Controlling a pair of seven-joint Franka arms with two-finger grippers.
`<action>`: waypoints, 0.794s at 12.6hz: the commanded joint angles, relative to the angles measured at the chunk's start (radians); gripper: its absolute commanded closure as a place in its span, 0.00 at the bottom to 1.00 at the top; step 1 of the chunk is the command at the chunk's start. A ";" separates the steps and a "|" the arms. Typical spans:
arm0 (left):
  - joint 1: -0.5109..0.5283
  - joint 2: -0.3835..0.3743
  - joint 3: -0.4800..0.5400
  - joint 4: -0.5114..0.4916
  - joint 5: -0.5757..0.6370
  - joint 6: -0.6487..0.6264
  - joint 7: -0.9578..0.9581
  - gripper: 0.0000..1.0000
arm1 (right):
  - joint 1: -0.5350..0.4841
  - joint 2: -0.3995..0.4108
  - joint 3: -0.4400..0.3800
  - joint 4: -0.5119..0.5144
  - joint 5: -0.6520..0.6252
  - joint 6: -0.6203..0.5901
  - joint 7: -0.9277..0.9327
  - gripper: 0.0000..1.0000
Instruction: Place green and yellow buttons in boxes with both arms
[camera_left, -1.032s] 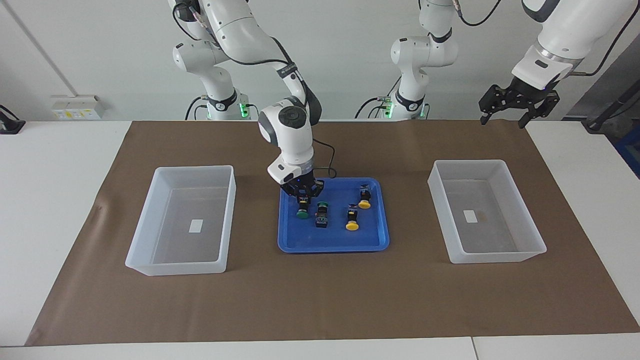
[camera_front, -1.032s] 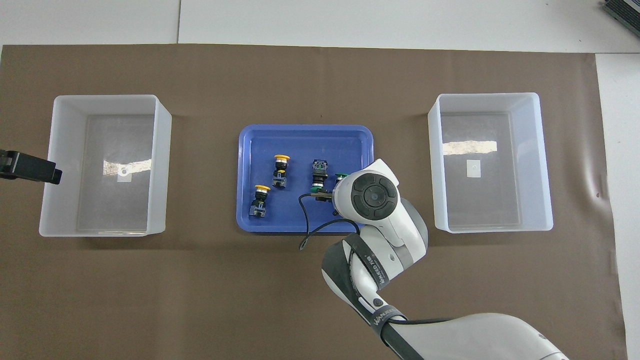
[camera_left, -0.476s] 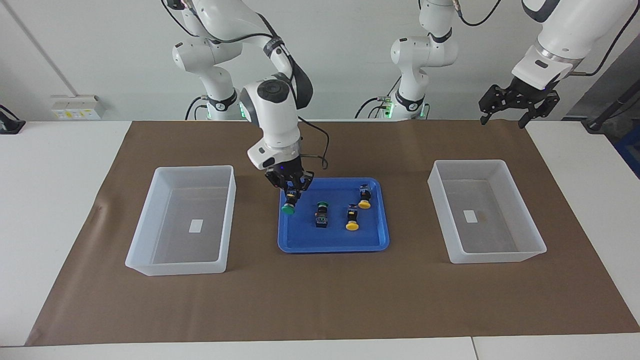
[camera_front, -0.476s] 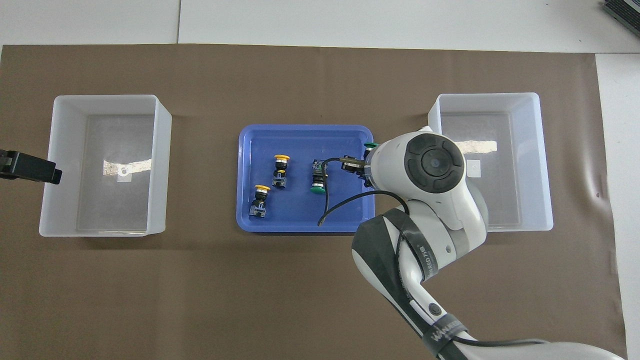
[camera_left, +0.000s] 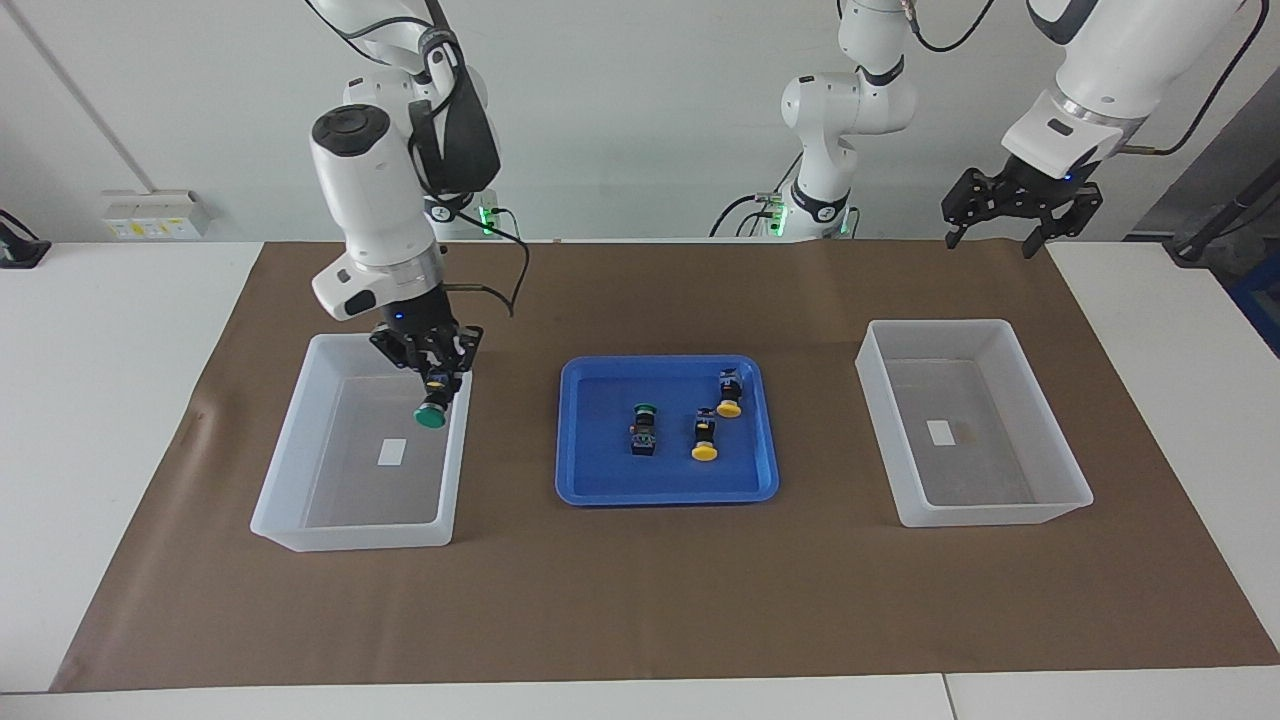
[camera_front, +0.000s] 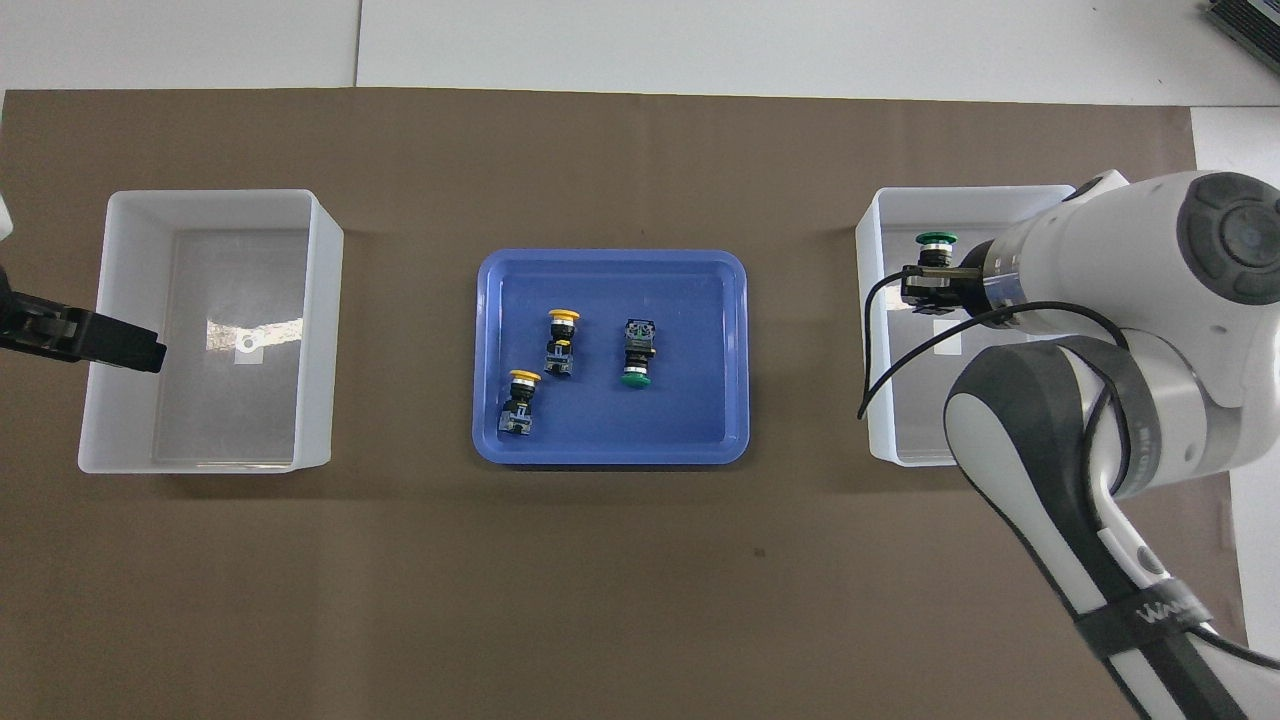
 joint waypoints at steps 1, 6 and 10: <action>-0.021 -0.014 0.004 -0.011 0.007 -0.001 0.002 0.00 | -0.085 0.007 0.014 -0.100 0.011 0.105 -0.140 1.00; -0.173 -0.163 -0.015 -0.349 0.009 0.268 -0.164 0.00 | -0.182 0.074 0.016 -0.196 0.012 0.280 -0.275 1.00; -0.286 -0.086 -0.017 -0.442 0.013 0.441 -0.280 0.00 | -0.196 0.131 0.014 -0.205 0.014 0.361 -0.286 0.99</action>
